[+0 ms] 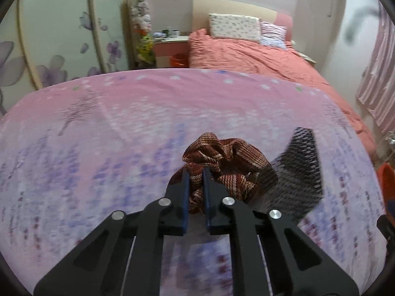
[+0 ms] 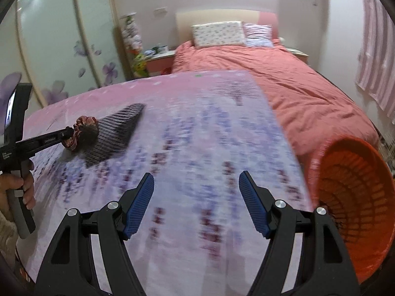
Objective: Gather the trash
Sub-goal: 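Move both grippers back to the bed toward the scrunchie and mesh bag, then grasp the brown plaid scrunchie with the left gripper while the right grasps the black mesh bag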
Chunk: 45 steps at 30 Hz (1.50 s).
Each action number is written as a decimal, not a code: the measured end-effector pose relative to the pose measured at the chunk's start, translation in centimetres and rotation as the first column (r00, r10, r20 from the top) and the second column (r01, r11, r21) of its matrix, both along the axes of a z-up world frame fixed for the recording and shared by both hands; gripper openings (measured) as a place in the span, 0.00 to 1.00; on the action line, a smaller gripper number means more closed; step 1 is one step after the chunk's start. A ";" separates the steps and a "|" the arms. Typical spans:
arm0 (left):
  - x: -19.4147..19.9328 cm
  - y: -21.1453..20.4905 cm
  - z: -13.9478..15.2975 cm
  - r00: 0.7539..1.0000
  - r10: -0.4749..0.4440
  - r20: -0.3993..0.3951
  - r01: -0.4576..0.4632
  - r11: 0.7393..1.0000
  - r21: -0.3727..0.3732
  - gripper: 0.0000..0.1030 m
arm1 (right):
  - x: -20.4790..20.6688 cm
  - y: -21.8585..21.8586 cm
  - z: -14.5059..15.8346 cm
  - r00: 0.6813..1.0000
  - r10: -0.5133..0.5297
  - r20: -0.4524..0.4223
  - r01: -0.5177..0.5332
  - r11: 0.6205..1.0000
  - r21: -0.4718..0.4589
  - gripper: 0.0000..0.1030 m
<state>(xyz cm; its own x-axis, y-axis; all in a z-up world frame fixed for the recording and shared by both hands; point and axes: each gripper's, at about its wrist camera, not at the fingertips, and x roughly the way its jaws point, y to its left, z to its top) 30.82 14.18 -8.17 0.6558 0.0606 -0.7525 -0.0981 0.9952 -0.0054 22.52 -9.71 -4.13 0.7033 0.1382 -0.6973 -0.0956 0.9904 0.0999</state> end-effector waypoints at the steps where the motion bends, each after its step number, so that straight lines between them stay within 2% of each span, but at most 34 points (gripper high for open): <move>1: -0.4 0.6 0.0 1.000 0.015 -0.001 -0.015 1.000 0.013 0.10 | 0.3 0.7 0.0 1.000 0.013 -0.001 -0.013 1.000 0.001 0.69; 9: -2.9 4.2 -0.3 0.999 0.054 -0.005 -0.054 0.997 0.053 0.11 | 3.7 6.3 -0.4 0.995 0.100 -0.015 -0.100 0.995 0.031 0.69; 13: -3.4 5.1 -0.4 0.998 0.060 -0.007 -0.060 0.998 0.030 0.12 | 6.0 8.6 -1.1 0.992 0.117 -0.038 -0.117 0.993 0.020 0.80; 15: -3.5 5.0 -0.4 0.998 0.057 -0.002 -0.057 0.998 0.034 0.12 | 6.9 9.5 -1.6 0.991 0.118 -0.057 -0.117 0.993 0.010 0.81; 17: -3.5 4.9 -0.6 0.999 0.053 0.003 -0.053 0.998 0.044 0.12 | 7.7 10.2 -2.1 0.990 0.118 -0.070 -0.120 0.993 -0.017 0.87; 20: -3.6 4.9 -0.8 0.999 0.049 0.008 -0.049 0.998 0.046 0.13 | 8.7 10.7 -2.4 0.987 0.120 -0.103 -0.122 0.992 -0.018 0.86; 21: -3.6 4.9 -0.7 0.999 0.049 0.009 -0.049 0.998 0.041 0.13 | 9.0 10.8 -2.4 0.987 0.123 -0.107 -0.125 0.992 -0.016 0.84; 22: -3.6 4.9 -0.8 0.999 0.050 0.009 -0.050 0.998 0.037 0.13 | 9.2 11.0 -2.5 0.985 0.128 -0.116 -0.131 0.991 -0.015 0.74; 24: -3.6 4.9 -0.9 0.999 0.051 0.009 -0.051 0.998 0.028 0.13 | 9.3 11.4 -2.6 0.984 0.127 -0.124 -0.132 0.991 -0.033 0.62; 28: -3.8 4.9 -0.9 0.999 0.049 0.010 -0.049 0.999 0.022 0.13 | 8.8 11.8 -2.4 0.981 0.155 -0.113 -0.160 0.987 -0.032 0.18; 29: -3.8 5.0 -0.8 0.999 0.048 0.011 -0.049 0.999 0.019 0.14 | 8.5 11.5 -2.4 0.982 0.154 -0.111 -0.158 0.987 -0.025 0.14; 31: -4.0 5.2 -0.6 0.999 0.049 0.019 -0.049 0.999 -0.005 0.20 | 7.9 10.8 -2.3 0.984 0.148 -0.104 -0.151 0.988 -0.020 0.11; 33: -4.4 5.5 -0.2 0.998 0.051 0.038 -0.050 0.998 -0.043 0.45 | 6.9 9.9 -2.1 0.987 0.132 -0.091 -0.136 0.990 -0.043 0.08; 36: -4.7 5.6 0.2 0.996 0.060 0.067 -0.056 0.996 -0.064 0.62 | 6.3 8.7 -2.1 0.993 0.087 -0.085 -0.094 0.993 -0.077 0.08; 37: -4.7 5.6 0.3 0.996 0.060 0.072 -0.055 0.996 -0.072 0.64 | 6.4 8.4 -2.2 0.993 0.082 -0.088 -0.088 0.994 -0.072 0.08; 39: -4.7 5.5 0.6 0.995 0.059 0.083 -0.052 0.995 -0.086 0.77 | 6.3 8.0 -2.3 0.993 0.075 -0.093 -0.080 0.995 -0.054 0.08; 42: -4.6 4.9 0.9 0.994 0.052 0.101 -0.041 0.994 -0.106 0.88 | 6.4 8.1 -2.4 0.993 0.074 -0.094 -0.080 0.995 -0.064 0.08; 45: -4.4 4.3 1.1 0.993 0.042 0.114 -0.029 0.993 -0.115 0.89 | 6.4 8.4 -2.4 0.993 0.073 -0.096 -0.079 0.995 -0.067 0.08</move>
